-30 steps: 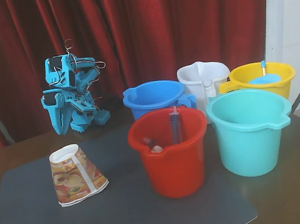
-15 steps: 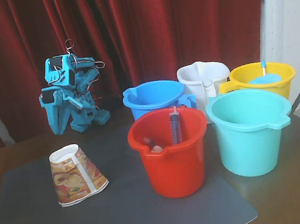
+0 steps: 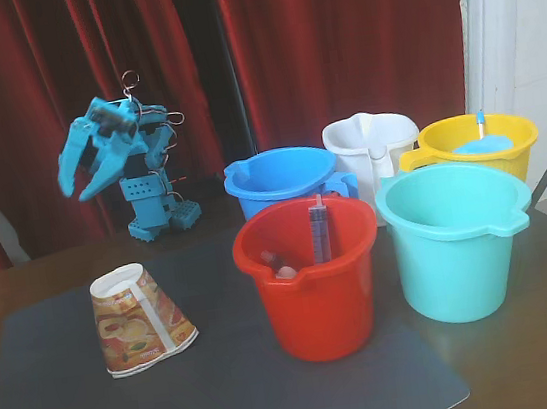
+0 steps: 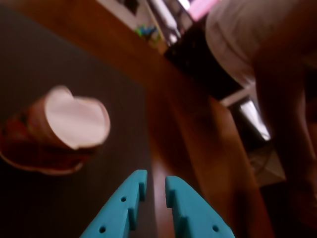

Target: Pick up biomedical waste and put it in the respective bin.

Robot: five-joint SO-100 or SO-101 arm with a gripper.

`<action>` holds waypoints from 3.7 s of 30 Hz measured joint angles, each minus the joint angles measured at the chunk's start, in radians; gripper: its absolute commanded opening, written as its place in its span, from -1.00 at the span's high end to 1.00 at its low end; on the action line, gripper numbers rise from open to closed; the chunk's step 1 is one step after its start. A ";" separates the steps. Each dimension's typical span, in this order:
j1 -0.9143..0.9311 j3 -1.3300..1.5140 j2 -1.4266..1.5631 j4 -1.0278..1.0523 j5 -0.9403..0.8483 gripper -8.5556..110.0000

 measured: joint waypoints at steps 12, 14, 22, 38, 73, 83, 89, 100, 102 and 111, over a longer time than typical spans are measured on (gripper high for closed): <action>-0.072 -0.761 -0.862 0.319 0.229 0.79; -0.072 -0.856 -1.015 0.367 0.253 0.79; -0.072 -1.075 -1.221 0.476 0.469 0.55; -0.242 -1.212 -1.262 0.653 0.221 -0.22; -0.250 -1.741 -1.694 1.172 -0.495 -0.61; -0.040 -1.741 -1.694 1.172 -0.782 -0.49; -0.017 -1.741 -1.690 1.172 -0.879 -0.31; -0.005 -1.666 -1.614 1.169 -0.937 -0.42; -0.005 -1.615 -1.614 1.172 -0.936 -0.42; -0.009 -1.546 -1.614 1.175 -0.925 -0.42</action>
